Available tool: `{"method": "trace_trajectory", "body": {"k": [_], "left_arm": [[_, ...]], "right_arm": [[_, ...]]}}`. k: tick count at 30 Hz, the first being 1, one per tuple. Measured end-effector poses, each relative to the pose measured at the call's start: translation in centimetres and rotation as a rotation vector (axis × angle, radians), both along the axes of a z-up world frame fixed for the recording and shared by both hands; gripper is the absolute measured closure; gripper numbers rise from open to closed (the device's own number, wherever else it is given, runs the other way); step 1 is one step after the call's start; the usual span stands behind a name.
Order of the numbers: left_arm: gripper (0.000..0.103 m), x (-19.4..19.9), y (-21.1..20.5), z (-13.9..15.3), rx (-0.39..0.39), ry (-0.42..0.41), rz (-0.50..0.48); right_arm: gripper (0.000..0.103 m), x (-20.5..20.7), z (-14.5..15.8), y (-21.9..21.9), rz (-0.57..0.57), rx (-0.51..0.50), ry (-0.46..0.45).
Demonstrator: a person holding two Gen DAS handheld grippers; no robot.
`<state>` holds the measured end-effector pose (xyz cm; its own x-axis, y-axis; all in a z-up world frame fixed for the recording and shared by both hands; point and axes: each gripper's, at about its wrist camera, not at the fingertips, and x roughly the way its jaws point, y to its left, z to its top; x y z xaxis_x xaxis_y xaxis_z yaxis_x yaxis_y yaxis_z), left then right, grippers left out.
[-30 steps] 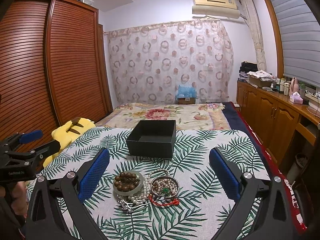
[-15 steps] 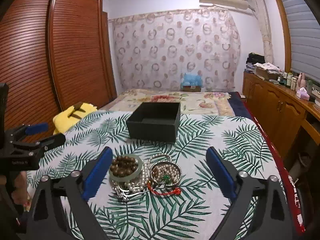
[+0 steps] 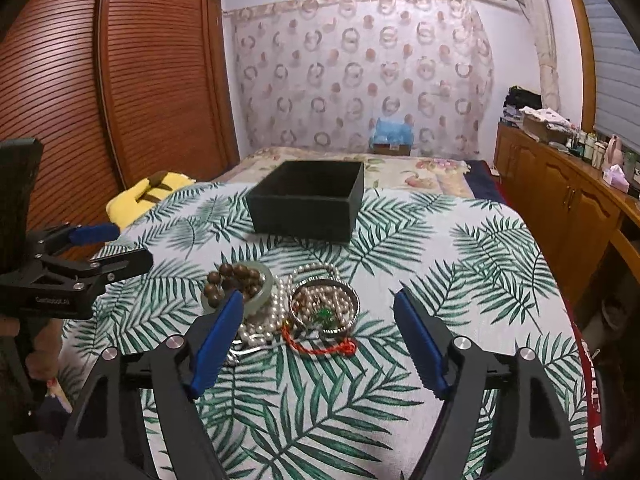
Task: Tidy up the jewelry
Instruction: 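Move the left tool toward the bowl while the right tool approaches the bangles, then grasp the pale green jade bangle with left tool while right tool grasps silver bangle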
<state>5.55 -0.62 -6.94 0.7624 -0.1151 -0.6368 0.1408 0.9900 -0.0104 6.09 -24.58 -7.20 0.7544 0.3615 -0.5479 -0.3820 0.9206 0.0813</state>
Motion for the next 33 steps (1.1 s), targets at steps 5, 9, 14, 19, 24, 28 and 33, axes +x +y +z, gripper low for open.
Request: {"method": "trace_trajectory", "body": {"k": [5, 9, 14, 19, 24, 28, 33], "left_arm": [[0.007, 1.3, -1.2, -1.1, -0.002, 0.043, -0.057], [0.007, 2.3, -2.4, -1.8, -0.005, 0.081, -0.114], [0.011, 4.3, -3.7, -3.1, -0.033, 0.147, -0.172], [0.017, 5.8, -4.8, -4.3, -0.04, 0.198, -0.206], [0.022, 6.2, -5.9, -4.6, -0.017, 0.205, -0.231], [0.032, 6.2, -6.0, -4.5, -0.02, 0.208, -0.256], [0.034, 5.6, -5.8, -4.1, -0.013, 0.18, -0.253]], "right_arm": [[0.024, 0.1, -0.5, -0.6, 0.005, -0.008, 0.014], [0.024, 0.4, -0.8, -0.9, 0.005, -0.019, 0.023], [0.025, 0.6, -1.2, -1.2, 0.012, -0.032, 0.041], [0.025, 0.8, -1.4, -1.4, 0.015, -0.047, 0.05], [0.025, 1.0, -1.6, -1.8, 0.011, -0.047, 0.054], [0.025, 1.1, -1.9, -1.6, 0.018, -0.054, 0.062], [0.029, 1.7, -2.3, -1.2, 0.038, -0.072, 0.075]]}}
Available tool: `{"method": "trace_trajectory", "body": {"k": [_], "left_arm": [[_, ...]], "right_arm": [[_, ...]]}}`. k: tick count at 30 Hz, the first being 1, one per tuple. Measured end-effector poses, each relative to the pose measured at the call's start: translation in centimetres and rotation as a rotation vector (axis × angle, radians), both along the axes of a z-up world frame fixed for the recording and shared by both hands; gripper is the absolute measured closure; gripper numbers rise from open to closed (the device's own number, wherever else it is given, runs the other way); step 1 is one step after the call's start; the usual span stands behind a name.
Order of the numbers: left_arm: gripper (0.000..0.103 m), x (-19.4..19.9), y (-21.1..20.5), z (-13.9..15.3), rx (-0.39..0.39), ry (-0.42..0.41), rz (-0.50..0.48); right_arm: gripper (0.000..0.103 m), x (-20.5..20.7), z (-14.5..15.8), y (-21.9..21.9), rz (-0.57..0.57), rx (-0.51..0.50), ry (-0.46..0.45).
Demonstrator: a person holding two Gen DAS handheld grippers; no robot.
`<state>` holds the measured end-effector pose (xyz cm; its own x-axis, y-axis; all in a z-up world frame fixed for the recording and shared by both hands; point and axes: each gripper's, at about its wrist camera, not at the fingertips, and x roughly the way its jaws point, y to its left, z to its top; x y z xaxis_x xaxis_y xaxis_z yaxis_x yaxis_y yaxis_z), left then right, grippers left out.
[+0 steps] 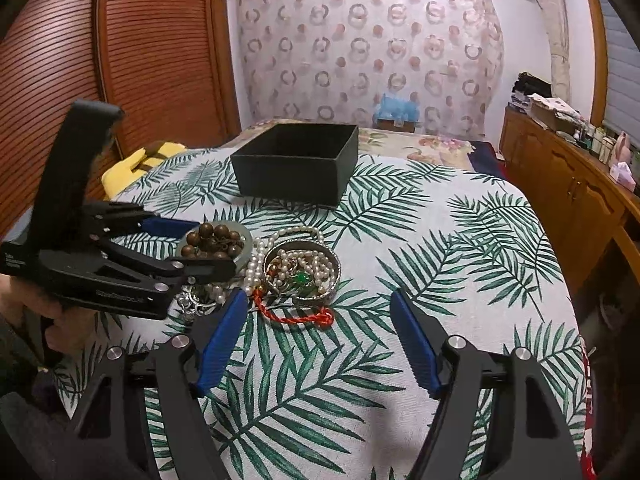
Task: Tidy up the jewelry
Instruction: 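Grasp the pale green jade bangle with left tool while right tool grasps silver bangle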
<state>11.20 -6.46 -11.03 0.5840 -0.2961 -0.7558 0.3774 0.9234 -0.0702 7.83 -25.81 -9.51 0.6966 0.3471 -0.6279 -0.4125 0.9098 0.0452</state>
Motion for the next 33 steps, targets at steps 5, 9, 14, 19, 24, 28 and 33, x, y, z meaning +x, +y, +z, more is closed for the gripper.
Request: {"method": "trace_trajectory", "body": {"k": [5, 9, 14, 19, 24, 28, 33], "left_arm": [[0.034, -0.9, 1.0, 1.6, -0.04, -0.055, 0.022], [0.034, -1.3, 1.8, 2.5, -0.047, -0.083, 0.038], [0.034, -1.4, 2.8, 2.9, -0.056, -0.101, 0.06], [0.034, -1.7, 3.3, 3.3, -0.063, -0.118, 0.073], [0.034, -1.9, 3.4, 3.6, -0.062, -0.136, 0.084], [0.034, -1.9, 3.6, 3.7, -0.063, -0.146, 0.096], [0.034, -1.7, 4.1, 3.8, -0.062, -0.151, 0.11]], "right_arm": [[0.032, 1.5, -0.5, 0.4, 0.019, -0.01, 0.031], [0.033, 3.0, -0.9, 1.3, 0.051, -0.02, 0.06], [0.033, 4.7, -1.4, 2.5, 0.092, -0.006, 0.115], [0.033, 6.1, -1.8, 3.4, 0.102, -0.007, 0.151], [0.033, 6.9, -2.3, 3.5, 0.095, -0.005, 0.179], [0.04, 7.0, -2.6, 3.8, 0.099, -0.024, 0.185], [0.041, 6.9, -2.2, 3.7, 0.081, -0.026, 0.156]]}}
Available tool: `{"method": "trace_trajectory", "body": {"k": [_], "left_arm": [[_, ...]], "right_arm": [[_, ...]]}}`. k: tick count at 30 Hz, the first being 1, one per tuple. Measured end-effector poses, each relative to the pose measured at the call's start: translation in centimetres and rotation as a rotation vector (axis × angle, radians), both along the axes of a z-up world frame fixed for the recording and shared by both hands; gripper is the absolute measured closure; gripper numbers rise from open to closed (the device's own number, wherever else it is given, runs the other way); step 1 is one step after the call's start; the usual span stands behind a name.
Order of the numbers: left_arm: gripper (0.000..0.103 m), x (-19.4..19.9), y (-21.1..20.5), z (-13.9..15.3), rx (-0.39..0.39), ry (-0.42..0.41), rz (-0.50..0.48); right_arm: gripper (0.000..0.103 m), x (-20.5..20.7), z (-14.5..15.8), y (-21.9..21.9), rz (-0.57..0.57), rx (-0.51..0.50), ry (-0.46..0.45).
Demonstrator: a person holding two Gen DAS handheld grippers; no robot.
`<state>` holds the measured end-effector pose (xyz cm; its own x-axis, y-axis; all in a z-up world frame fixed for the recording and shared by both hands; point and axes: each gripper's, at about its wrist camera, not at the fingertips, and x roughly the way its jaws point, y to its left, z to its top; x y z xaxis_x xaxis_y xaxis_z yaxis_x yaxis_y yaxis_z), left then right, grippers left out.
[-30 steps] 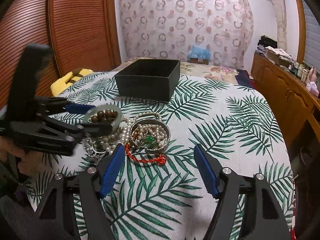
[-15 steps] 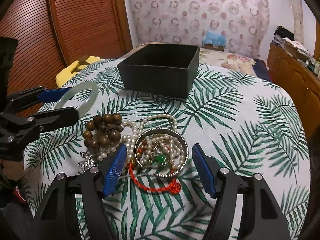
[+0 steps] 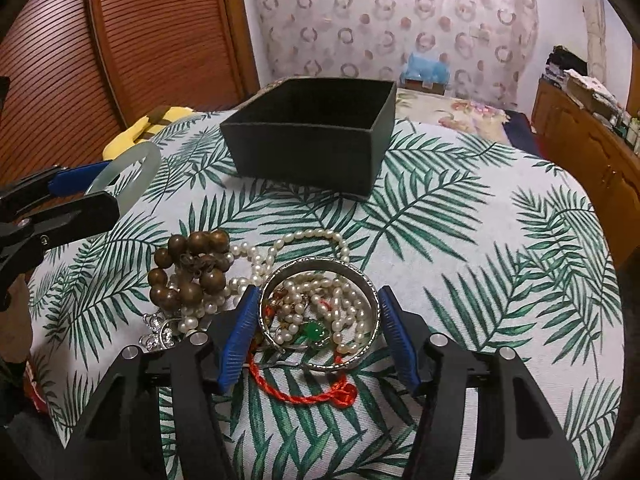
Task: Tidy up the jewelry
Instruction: 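Grasp the pale green jade bangle with left tool while right tool grasps silver bangle, then lower jade bangle into black box with left tool while right tool drops silver bangle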
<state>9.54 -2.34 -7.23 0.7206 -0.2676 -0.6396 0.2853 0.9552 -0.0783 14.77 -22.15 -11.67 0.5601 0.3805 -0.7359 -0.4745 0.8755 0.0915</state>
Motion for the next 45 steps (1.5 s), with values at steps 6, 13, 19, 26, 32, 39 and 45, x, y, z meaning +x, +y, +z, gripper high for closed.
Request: {"method": "trace_trajectory", "body": {"k": [6, 13, 19, 26, 32, 39, 45], "left_arm": [[0.034, 1.5, 0.3, 0.4, -0.001, -0.001, 0.013], [0.034, 4.7, 0.3, 0.6, 0.019, -0.001, 0.023], [0.034, 7.8, -0.3, 1.1, 0.028, 0.001, 0.028], [0.034, 11.7, -1.0, 1.2, 0.046, 0.017, 0.029], [0.034, 14.4, -1.1, 0.9, 0.055, 0.036, 0.035], [0.034, 15.5, -1.4, 0.4, 0.049, 0.056, 0.029], [0.032, 15.5, -0.9, 1.0, 0.04, 0.037, 0.032]], "right_arm": [[0.041, 0.1, 2.3, -1.0, -0.005, 0.035, -0.063], [0.041, 1.3, 4.0, -1.7, 0.0, 0.026, -0.107], [0.041, 2.8, 4.6, -2.1, 0.013, 0.025, -0.117], [0.041, 5.6, 5.6, -2.4, 0.023, 0.028, -0.131], [0.041, 8.0, 6.1, -2.1, 0.041, 0.03, -0.135], [0.041, 9.6, 6.3, -1.2, 0.063, 0.021, -0.142], [0.041, 10.2, 6.3, -0.6, 0.068, 0.01, -0.149]]}}
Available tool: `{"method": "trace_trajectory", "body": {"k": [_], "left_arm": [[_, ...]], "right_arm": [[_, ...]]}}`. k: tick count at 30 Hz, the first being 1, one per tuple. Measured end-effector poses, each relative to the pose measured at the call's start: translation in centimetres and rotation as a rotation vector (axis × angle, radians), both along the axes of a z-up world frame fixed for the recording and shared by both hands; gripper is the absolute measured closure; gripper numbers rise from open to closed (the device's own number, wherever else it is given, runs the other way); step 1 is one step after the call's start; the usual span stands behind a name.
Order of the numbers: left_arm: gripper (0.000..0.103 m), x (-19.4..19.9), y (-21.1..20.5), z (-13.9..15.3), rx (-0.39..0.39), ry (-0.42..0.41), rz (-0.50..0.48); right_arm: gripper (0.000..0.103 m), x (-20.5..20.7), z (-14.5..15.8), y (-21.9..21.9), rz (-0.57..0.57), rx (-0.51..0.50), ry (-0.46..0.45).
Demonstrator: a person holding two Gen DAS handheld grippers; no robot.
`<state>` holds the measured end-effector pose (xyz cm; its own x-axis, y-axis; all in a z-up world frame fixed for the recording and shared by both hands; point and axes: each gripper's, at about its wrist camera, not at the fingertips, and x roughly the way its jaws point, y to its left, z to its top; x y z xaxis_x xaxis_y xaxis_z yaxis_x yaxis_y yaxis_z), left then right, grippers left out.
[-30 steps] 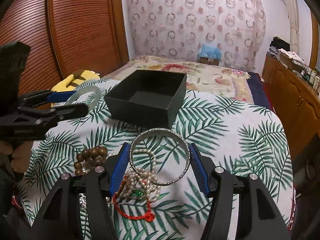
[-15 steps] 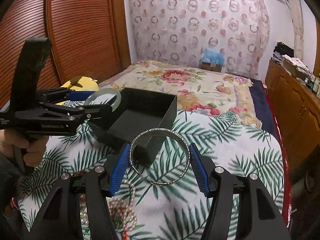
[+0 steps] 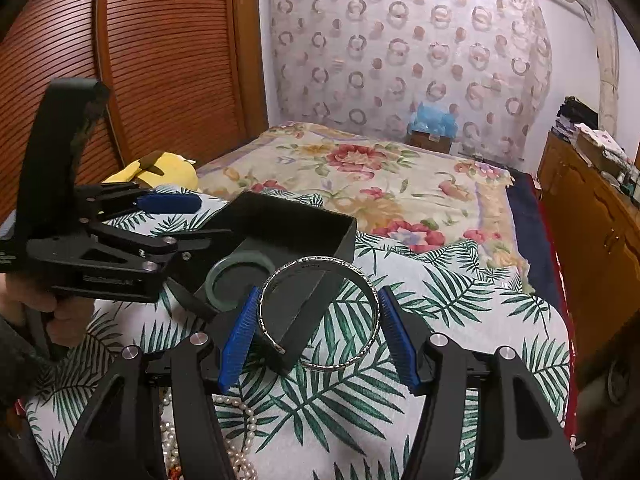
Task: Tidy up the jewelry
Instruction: 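Lower jade bangle into black box with left tool while right tool drops silver bangle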
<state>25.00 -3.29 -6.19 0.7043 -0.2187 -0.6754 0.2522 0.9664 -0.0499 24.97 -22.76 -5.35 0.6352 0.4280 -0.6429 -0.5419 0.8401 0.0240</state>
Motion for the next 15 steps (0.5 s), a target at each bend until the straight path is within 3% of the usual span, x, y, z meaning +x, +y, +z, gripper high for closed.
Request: {"method": "trace_trajectory", "body": {"k": [15], "left_arm": [[0.025, -3.1, 5.3, 1.0, -0.004, -0.029, 0.126]], "right_arm": [[0.041, 2.5, -0.7, 4.8, 0.102, -0.036, 0.0]]}}
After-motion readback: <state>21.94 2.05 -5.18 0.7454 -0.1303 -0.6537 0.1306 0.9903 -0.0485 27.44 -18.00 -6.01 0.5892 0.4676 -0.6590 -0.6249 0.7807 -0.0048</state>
